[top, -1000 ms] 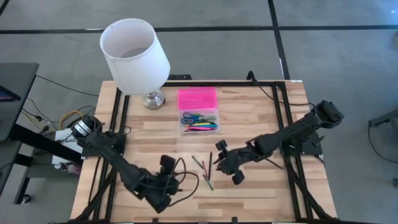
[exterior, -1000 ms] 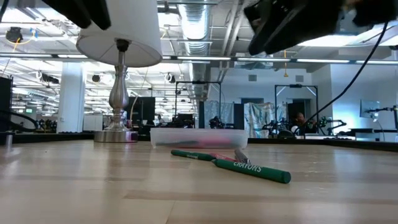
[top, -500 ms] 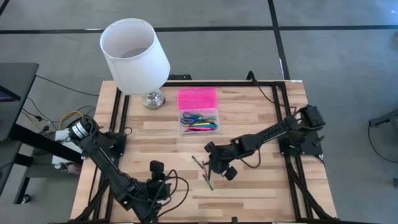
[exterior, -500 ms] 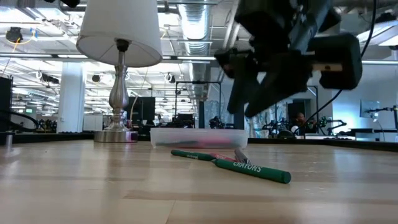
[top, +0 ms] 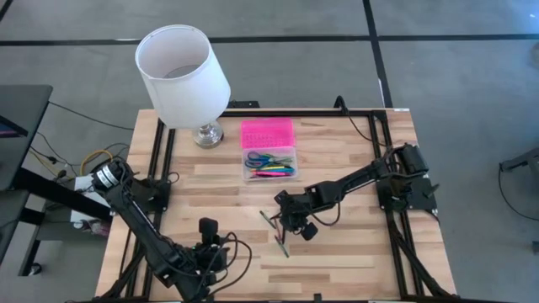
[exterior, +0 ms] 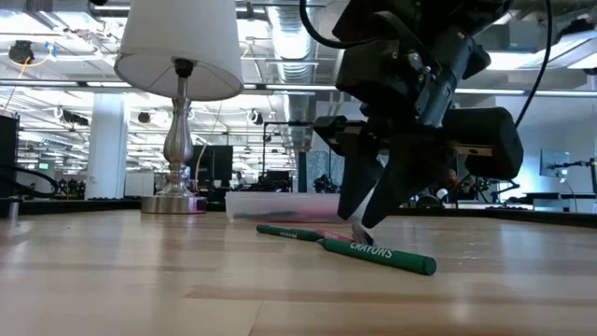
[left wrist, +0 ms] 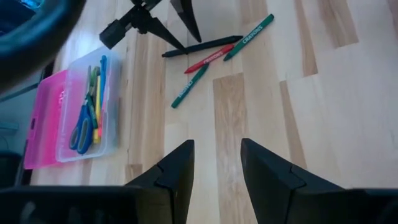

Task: Pick & place school supplies into a supply box
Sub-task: Put the black pen into the pink supply box

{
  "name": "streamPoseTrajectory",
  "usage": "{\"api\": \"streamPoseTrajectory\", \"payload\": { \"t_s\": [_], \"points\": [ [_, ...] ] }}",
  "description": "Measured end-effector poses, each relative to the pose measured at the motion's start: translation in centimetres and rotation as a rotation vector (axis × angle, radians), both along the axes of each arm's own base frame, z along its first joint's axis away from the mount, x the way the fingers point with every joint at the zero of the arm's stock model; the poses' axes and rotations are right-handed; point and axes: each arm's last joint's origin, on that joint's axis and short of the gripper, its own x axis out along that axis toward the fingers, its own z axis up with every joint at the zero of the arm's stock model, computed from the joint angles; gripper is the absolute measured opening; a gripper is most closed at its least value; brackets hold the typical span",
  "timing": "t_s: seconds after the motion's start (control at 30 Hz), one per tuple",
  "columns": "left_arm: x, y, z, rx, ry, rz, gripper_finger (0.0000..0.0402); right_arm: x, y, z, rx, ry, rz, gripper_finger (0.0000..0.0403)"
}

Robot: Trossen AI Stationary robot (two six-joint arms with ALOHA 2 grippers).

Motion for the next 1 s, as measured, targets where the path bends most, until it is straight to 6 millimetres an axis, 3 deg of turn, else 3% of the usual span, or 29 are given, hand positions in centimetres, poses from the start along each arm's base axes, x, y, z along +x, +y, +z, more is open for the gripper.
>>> {"api": "streamPoseTrajectory", "payload": {
  "t_s": [0.67,1.0],
  "points": [
    [-0.1,0.2,0.0,0.024,0.009,0.002,0.0127,0.5,-1.3,-1.7,0.005,0.049,-0.024,0.0118],
    [-0.1,0.2,0.0,0.022,0.007,0.005,0.0127,0.3,-1.9,-2.0,0.042,0.118,-0.152,0.0118]
  ]
}}
